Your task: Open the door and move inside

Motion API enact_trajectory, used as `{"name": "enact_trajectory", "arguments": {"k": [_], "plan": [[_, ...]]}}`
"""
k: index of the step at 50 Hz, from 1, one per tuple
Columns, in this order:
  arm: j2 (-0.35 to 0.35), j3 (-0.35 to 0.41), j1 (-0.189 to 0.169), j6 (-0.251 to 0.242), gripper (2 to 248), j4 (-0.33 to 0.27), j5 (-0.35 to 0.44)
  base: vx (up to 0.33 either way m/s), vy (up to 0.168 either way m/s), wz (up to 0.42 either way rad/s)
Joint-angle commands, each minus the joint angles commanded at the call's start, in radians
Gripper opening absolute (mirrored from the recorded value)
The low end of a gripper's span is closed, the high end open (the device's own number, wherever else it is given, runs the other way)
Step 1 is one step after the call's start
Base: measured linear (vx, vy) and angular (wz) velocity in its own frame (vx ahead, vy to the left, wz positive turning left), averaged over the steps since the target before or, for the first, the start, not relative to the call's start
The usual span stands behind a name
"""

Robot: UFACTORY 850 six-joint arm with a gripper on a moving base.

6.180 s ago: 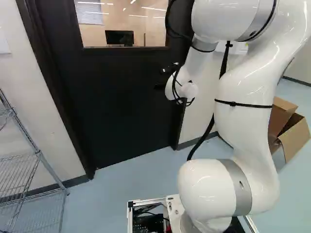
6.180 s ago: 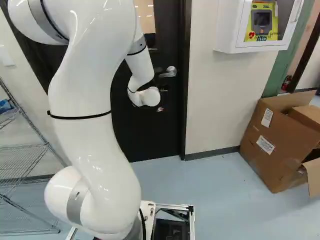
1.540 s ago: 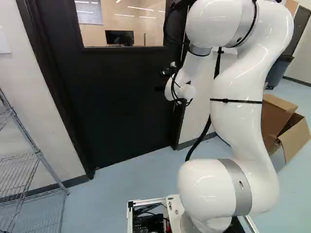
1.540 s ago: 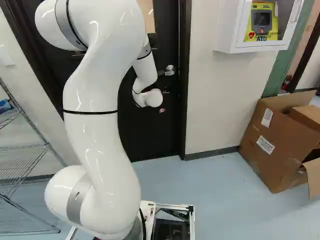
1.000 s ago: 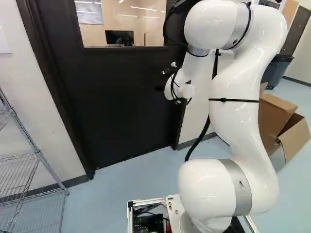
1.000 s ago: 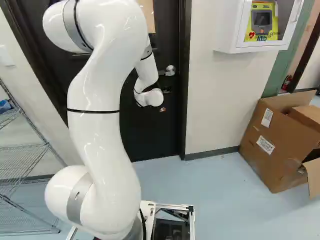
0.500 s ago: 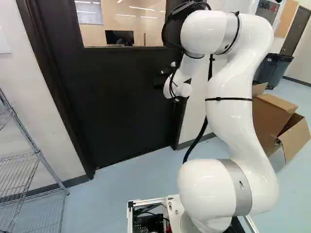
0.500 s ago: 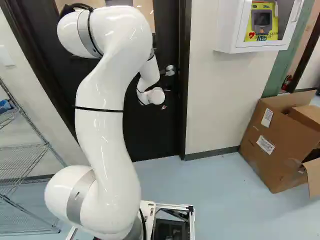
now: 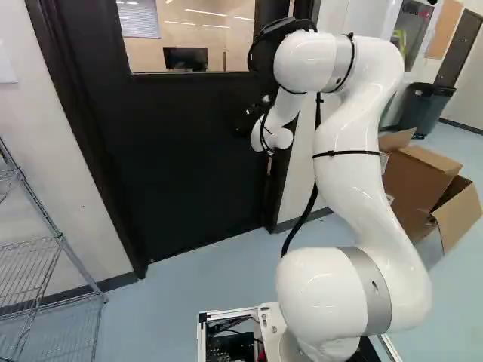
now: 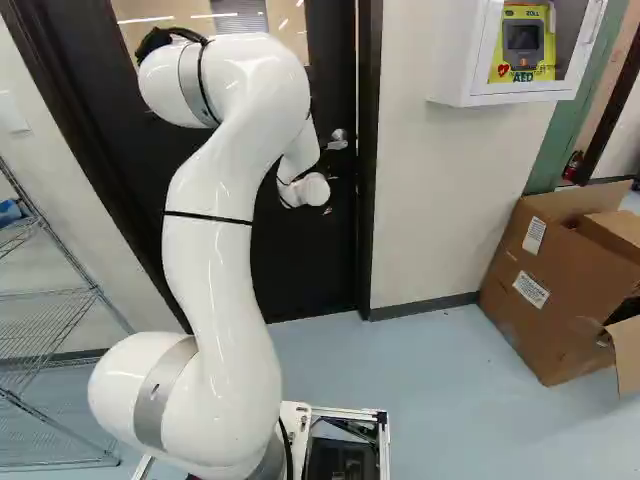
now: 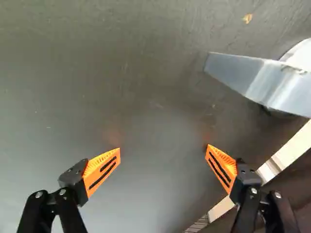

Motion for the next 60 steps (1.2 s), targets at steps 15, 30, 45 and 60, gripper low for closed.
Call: {"name": "enact_trajectory", "arguments": {"k": [15, 30, 45, 60], "plan": [[-0.057, -0.08, 0.011, 0.0, 247, 0.0, 0.0, 0.0, 0.0, 0.0], [-0.129, -0.181, 0.023, 0.0, 247, -0.005, 0.0, 0.0, 0.0, 0.0], [-0.206, -0.292, 0.035, 0.0, 247, -0.024, 0.0, 0.0, 0.0, 0.0], [-0.277, -0.396, 0.046, 0.0, 247, -0.034, 0.0, 0.0, 0.0, 0.0]]}}
